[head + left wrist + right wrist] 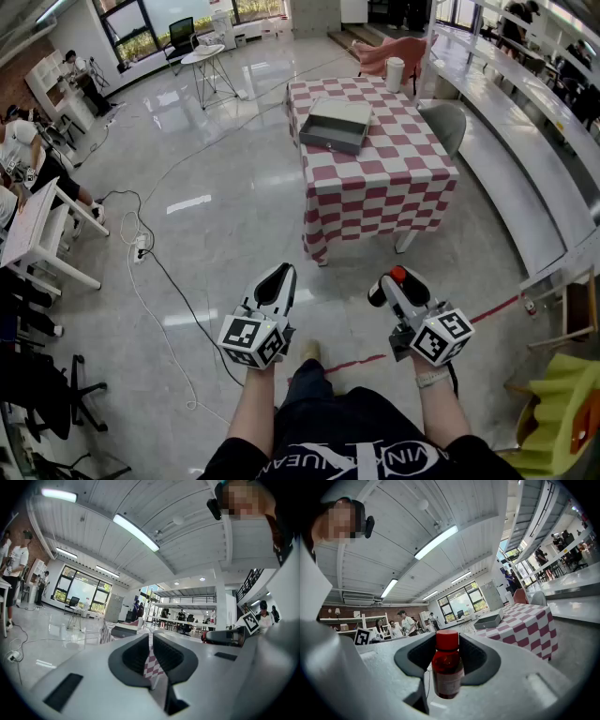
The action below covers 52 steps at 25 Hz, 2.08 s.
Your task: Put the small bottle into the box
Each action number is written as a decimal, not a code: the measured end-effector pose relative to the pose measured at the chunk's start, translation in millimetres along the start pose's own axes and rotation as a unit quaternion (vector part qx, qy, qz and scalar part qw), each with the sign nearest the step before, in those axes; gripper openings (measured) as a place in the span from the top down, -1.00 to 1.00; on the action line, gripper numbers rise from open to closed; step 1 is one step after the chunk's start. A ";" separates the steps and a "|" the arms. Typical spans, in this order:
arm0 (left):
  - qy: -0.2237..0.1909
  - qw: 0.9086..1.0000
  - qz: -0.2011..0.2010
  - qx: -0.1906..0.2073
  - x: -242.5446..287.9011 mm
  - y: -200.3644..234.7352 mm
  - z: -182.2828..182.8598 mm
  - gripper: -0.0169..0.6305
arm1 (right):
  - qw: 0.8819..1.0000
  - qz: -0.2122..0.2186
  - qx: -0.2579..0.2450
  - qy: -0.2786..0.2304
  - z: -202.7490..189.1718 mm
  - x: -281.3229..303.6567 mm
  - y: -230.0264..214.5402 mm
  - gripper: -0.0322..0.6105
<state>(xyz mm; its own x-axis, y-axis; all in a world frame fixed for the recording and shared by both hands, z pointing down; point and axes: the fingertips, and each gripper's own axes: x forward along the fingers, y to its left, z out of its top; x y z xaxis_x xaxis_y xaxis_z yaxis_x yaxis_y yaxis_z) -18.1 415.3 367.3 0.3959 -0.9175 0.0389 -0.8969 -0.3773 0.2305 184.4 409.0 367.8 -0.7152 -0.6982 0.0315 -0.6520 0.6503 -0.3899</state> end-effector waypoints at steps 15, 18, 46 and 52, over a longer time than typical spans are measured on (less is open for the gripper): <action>0.028 0.999 -0.034 -0.002 97.2 94.4 11.1 0.85 | 0.999 -0.040 0.004 -0.001 10.9 114.8 -51.1 0.42; 0.030 0.999 -0.042 -0.004 112.3 115.5 12.4 0.85 | 0.999 -0.051 0.012 -0.008 11.3 135.2 -57.8 0.42; 0.049 0.998 -0.023 -0.027 200.5 216.1 13.9 0.85 | 0.999 -0.027 0.042 -0.014 32.4 259.9 -119.2 0.42; 0.040 0.999 -0.027 -0.024 242.8 227.0 31.1 0.85 | 0.999 -0.020 0.040 -0.014 51.8 291.6 -143.3 0.42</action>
<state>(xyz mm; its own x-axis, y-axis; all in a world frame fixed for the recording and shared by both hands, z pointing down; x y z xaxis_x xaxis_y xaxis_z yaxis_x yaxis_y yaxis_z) -131.7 103.0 398.8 0.4599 -0.8820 0.1025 -0.8639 -0.4177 0.2815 82.3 96.7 385.2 -0.6811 -0.7318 0.0239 -0.6571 0.5964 -0.4610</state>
